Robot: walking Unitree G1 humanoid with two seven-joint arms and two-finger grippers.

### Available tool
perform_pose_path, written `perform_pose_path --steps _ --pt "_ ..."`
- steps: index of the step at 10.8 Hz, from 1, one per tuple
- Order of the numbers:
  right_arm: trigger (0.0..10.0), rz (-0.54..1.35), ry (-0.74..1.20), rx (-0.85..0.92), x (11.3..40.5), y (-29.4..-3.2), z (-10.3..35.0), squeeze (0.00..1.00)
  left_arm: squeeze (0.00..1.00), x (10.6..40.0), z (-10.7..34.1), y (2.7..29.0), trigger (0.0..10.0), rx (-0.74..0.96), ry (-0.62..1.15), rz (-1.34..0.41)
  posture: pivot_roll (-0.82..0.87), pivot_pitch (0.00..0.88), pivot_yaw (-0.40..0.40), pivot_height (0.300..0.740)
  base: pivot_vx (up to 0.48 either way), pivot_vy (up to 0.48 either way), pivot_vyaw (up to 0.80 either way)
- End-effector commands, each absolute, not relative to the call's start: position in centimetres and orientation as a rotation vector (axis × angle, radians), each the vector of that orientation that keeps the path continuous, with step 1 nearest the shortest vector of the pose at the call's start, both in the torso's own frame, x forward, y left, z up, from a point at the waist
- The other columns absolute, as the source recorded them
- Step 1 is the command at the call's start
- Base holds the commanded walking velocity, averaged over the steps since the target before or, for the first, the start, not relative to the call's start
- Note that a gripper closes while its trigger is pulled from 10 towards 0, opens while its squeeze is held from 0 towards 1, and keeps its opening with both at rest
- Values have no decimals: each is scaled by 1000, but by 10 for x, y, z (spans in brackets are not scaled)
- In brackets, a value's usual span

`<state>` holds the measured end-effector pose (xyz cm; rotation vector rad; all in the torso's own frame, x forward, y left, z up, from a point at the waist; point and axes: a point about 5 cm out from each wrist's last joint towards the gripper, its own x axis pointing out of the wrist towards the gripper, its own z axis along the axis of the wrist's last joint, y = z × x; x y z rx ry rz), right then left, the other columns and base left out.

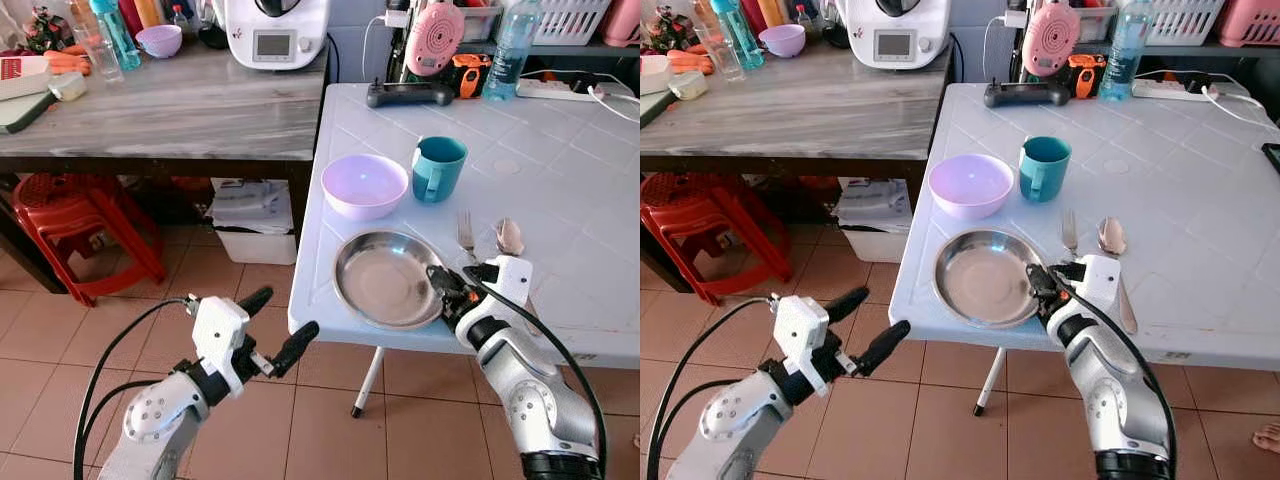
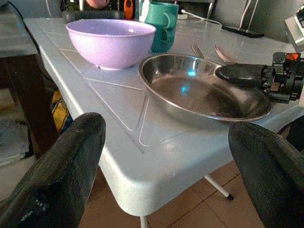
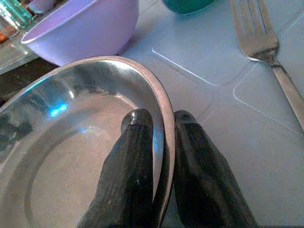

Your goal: Setting the table

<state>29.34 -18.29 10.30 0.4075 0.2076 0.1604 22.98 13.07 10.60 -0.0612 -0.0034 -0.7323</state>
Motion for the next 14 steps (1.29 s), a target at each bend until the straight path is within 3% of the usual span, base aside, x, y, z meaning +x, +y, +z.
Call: perform_pose_path --steps 1,3,5,6,7,9,14 --pt "0 93 300 431 287 -188 84 0 0 230 108 131 10000 -54 -8 -742 28 87 50 740 0 0 0" --pt "0 25 305 483 286 -194 82 0 0 231 108 131 10000 -43 -8 -725 24 85 48 740 0 0 0" --pt "0 -51 252 529 284 -193 93 0 0 246 106 139 10000 -23 24 -554 21 82 45 740 0 0 0" --pt "5451 -70 236 548 283 -190 97 0 0 255 102 145 10000 -25 50 -471 10 71 34 740 0 0 0" --pt "10000 -74 203 518 279 -185 101 0 0 261 101 150 10000 -39 53 -421 9 65 30 740 0 0 0" --pt "10000 -84 167 439 271 -179 105 0 0 271 101 154 10000 -62 41 -374 2 58 28 740 0 0 0" --pt "10000 -57 76 316 268 -173 121 0 0 294 105 152 10000 -125 8 -316 -29 36 29 740 0 362 -775"
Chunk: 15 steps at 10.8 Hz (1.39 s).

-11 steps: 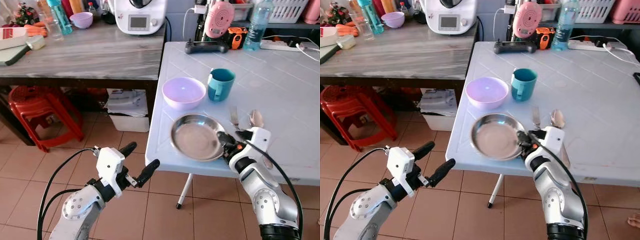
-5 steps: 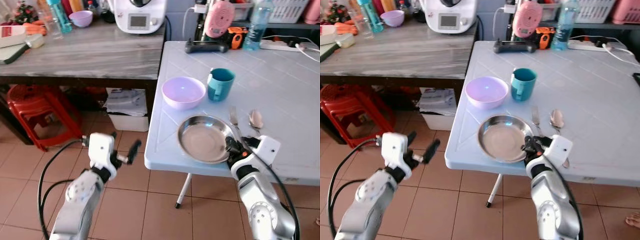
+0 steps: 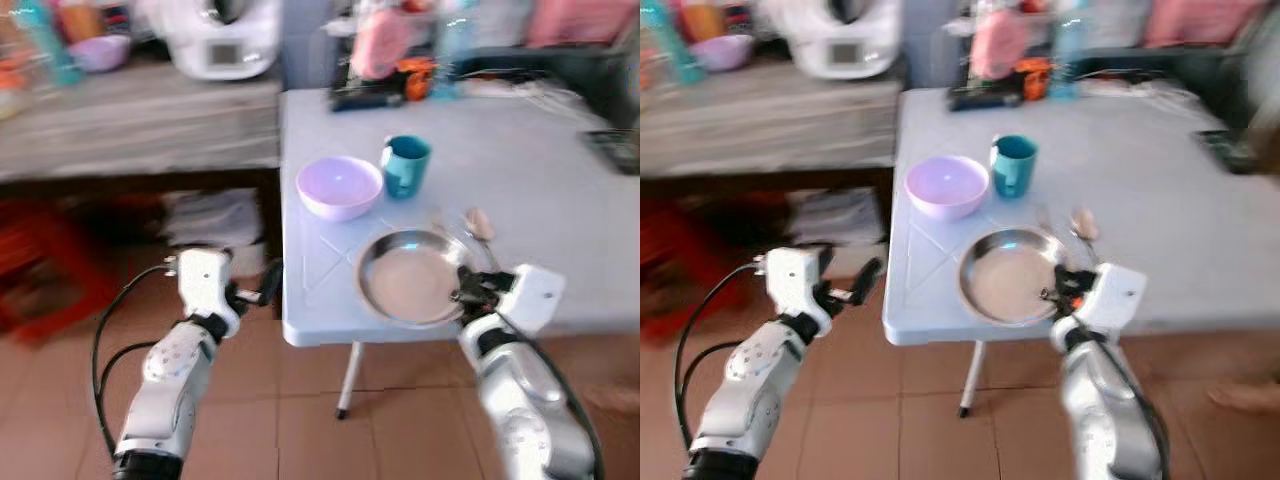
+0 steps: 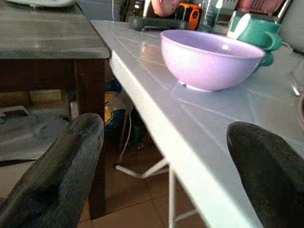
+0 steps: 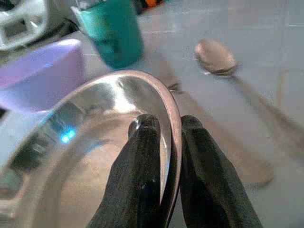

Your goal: Setting the table

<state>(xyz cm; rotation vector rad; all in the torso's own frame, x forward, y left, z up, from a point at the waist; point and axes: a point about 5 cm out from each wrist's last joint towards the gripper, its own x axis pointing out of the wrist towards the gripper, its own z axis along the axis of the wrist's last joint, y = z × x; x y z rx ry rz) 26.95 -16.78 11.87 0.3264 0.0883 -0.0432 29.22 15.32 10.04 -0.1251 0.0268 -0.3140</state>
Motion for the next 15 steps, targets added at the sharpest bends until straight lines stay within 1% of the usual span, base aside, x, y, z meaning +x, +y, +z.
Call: perform_pose_path --steps 1,5,9,15 --pt "10000 -57 61 306 268 -171 123 0 0 295 104 149 10000 -129 3 -318 -28 34 30 740 0 401 -669" --pt "10000 -22 20 280 269 -166 128 0 0 297 104 151 10000 -121 -6 -299 -20 31 30 740 0 420 0" --pt "10000 -26 -11 269 272 -167 132 0 0 303 104 150 10000 -117 -16 -284 -24 20 35 740 0 428 572" --pt "10000 -39 -44 242 275 -168 136 0 0 304 101 146 10000 -124 -20 -279 -26 18 34 740 0 446 453"
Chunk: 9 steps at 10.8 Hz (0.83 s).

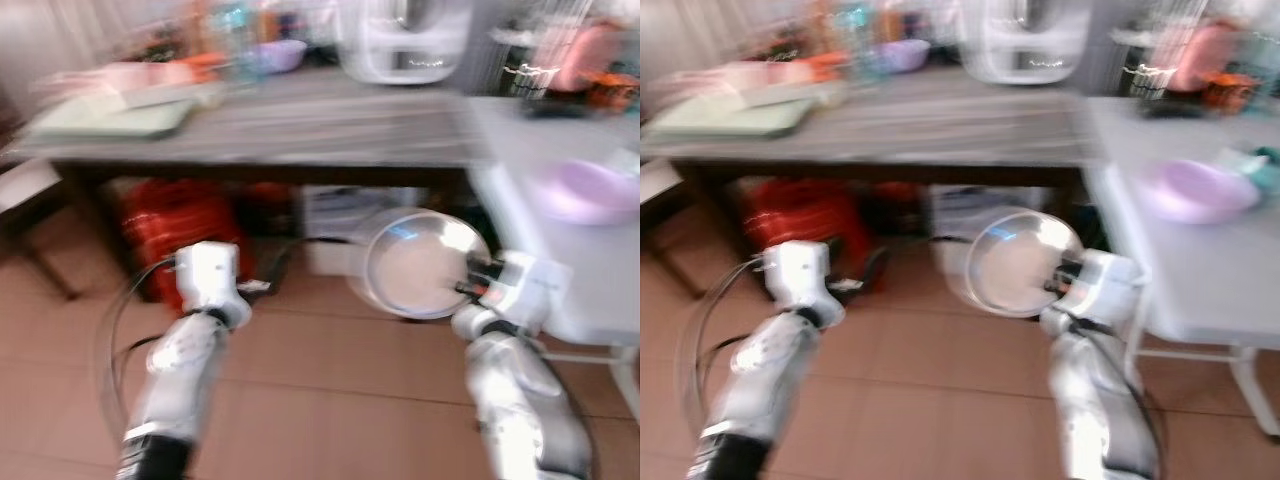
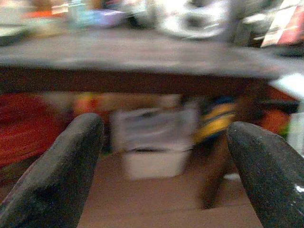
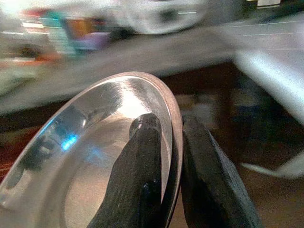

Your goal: Setting the table

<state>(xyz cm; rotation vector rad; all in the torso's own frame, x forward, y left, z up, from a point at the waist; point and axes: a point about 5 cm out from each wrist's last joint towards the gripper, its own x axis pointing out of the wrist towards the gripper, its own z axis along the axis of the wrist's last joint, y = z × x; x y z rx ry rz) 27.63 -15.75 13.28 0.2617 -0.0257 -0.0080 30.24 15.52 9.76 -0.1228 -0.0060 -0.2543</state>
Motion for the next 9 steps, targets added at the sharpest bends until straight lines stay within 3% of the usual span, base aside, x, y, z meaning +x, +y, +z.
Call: perform_pose_path --steps 1,5,9 --pt "10000 -40 -44 238 275 -168 135 0 0 304 100 146 10000 -123 -17 -274 -26 18 34 740 0 446 0" --pt "10000 -50 -53 216 275 -169 136 0 0 306 101 152 10000 -101 -23 -245 -34 21 32 740 0 0 0" --pt "10000 -48 -50 212 277 -169 138 0 0 306 99 145 10000 -139 -20 -260 -42 8 23 740 343 0 0"
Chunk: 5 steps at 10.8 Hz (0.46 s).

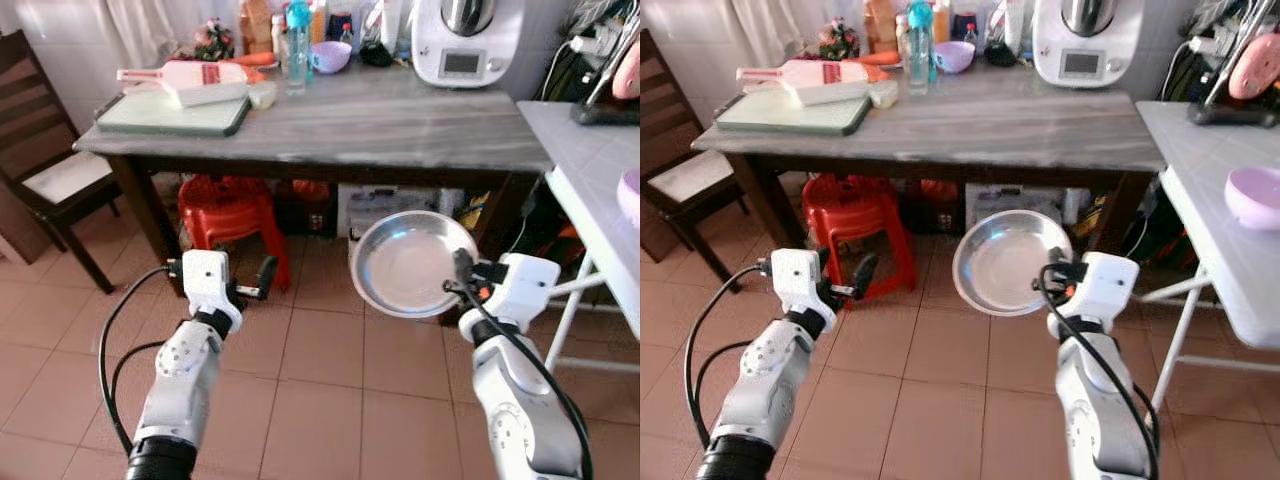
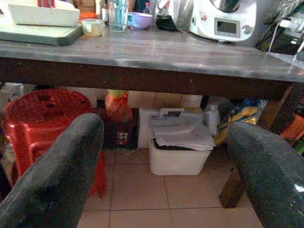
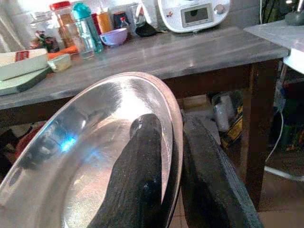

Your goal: Setting the table

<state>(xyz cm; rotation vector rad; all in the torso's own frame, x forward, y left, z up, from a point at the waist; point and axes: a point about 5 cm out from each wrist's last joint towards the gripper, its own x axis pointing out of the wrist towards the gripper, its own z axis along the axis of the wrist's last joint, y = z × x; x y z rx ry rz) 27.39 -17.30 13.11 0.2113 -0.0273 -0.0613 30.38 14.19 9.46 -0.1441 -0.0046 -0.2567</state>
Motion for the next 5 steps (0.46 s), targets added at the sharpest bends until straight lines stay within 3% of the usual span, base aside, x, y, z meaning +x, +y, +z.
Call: perform_pose_path --steps 1,4,5 --pt "10000 -52 -48 211 278 -170 137 0 0 305 98 140 10000 -142 -17 -276 -41 8 17 740 428 0 0" --pt "10000 -41 -39 206 282 -165 134 0 0 305 98 138 10000 -148 -22 -280 -40 4 14 740 454 0 0" --pt "10000 -34 -38 207 282 -161 133 0 0 307 100 138 10000 -150 -27 -272 -40 3 17 740 454 0 431"
